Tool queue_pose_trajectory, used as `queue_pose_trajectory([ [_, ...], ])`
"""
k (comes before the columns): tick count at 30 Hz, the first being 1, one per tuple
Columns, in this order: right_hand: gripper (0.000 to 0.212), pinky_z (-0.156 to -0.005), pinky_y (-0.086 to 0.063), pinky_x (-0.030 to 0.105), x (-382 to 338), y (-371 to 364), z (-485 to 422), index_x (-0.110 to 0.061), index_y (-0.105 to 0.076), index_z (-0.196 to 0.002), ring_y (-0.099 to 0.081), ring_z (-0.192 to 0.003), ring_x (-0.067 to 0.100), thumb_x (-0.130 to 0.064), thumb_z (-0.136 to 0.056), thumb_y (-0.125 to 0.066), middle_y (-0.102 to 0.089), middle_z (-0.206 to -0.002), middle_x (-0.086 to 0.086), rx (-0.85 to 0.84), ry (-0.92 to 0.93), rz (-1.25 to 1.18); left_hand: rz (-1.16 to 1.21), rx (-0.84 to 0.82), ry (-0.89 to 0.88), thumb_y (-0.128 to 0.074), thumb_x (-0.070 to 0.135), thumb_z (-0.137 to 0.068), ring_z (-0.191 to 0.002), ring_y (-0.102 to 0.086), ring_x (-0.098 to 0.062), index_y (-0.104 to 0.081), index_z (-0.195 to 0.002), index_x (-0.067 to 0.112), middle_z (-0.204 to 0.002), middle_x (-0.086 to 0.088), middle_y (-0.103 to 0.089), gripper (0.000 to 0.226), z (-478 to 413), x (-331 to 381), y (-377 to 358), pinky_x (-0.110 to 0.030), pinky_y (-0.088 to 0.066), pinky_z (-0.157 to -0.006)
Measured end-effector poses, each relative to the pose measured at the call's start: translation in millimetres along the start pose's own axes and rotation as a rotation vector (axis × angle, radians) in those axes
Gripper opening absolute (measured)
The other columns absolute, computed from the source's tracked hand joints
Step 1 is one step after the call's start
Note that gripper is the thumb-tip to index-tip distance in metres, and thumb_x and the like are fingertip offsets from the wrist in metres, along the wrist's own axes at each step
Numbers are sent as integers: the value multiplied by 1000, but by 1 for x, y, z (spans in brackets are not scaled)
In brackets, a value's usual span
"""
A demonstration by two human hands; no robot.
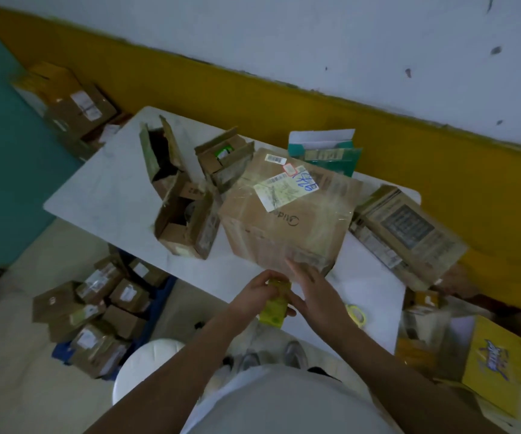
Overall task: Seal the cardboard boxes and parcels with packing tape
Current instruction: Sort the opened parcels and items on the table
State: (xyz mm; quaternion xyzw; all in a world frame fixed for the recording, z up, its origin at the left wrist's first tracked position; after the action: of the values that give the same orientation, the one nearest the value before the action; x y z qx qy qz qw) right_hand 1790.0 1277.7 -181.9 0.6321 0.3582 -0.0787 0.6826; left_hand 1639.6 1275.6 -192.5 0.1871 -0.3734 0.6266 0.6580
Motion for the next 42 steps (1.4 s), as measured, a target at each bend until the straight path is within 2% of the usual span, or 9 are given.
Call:
queue_pose_trajectory([
  [4,41,-80,-43,19,0,5,-12,-18,-56,-135,-57,-99,15,-29,-96,-62,-60,-113,3,28,-93,-152,32,-74,-20,-41,-21,-88,-80,-69,-36,-53,-110,3,-95,-27,-63,35,5,5,-4,-45,-60,-69],
  [9,12,-74,-48,26,6,8,-4,-13,-71,-102,-56,-81,12,-15,-92,-65,-64,-95,4,91,-211,-154,-24,-159,-7,-42,-18,-89,-75,-71,-32,-48,-127,0,-102,-26,-63,42,6,4,-22,-37,-58,-64],
  [13,10,-67,-48,37,10,13,11,-13,-71,-90,-57,-79,20,-14,-91,-61,-63,-86,6,107,-267,-47,-87,-208,25,-54,-6,-88,-78,-71,-38,-48,-125,4,-99,-22,-69,39,3,-5,-33,-41,-58,-69],
  [18,12,-73,-49,35,18,12,26,-14,-72,-85,-57,-79,15,-12,-89,-61,-62,-84,1,53,-329,-101,-3,-209,116,-55,1,-96,-73,-66,-35,-44,-128,2,-86,-24,-66,34,1,-30,-44,-42,-57,-66],
  [22,18,-85,-48,33,34,-7,48,-11,-77,-97,-64,-95,21,-17,-95,-60,-70,-99,7,-83,-407,-65,63,-160,192,-59,-1,-94,-67,-69,-30,-35,-141,10,-91,-27,-62,54,0,-66,-49,-40,-58,-57],
  [27,17,-81,-48,33,50,-40,76,-17,-77,-98,-62,-93,13,-22,-94,-61,-67,-99,0,-152,-523,-73,24,-28,316,-52,-9,-96,-43,-65,-15,-27,-142,3,-63,-12,-67,53,-6,-122,-52,-26,-53,-41],
  [30,14,-80,-48,30,60,-56,89,-18,-78,-94,-62,-91,10,-20,-92,-64,-67,-93,-6,-113,-584,-119,55,61,360,-54,-12,-95,-33,-58,-9,-29,-143,-2,-71,-13,-58,55,-8,-146,-57,-22,-47,-35],
  [37,16,-80,-48,28,109,-96,103,-17,-78,-95,-64,-93,13,-16,-92,-63,-71,-96,-2,-192,-637,-129,160,196,517,-46,-11,-98,-59,-57,-30,-28,-122,6,-97,-30,-56,34,-49,-188,-59,-35,-53,-44],
  [42,17,-76,-41,24,147,-115,91,-13,-78,-96,-64,-95,18,-14,-91,-62,-71,-98,4,-141,-578,-85,130,100,418,-53,-12,-94,-48,-62,-28,-40,-129,-9,-85,-22,-55,37,-85,-195,-69,-36,-55,-46],
])
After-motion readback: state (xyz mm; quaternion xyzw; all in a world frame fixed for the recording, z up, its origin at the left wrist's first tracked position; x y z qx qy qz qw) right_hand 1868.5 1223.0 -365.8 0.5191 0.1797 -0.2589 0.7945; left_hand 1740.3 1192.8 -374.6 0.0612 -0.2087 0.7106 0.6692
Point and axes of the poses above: each hand's wrist, its own z-axis away from the middle knuckle, its own y-axis out of the back of the hand, x = y × z, the point moved 3 cm from there along -z, towards the middle knuckle
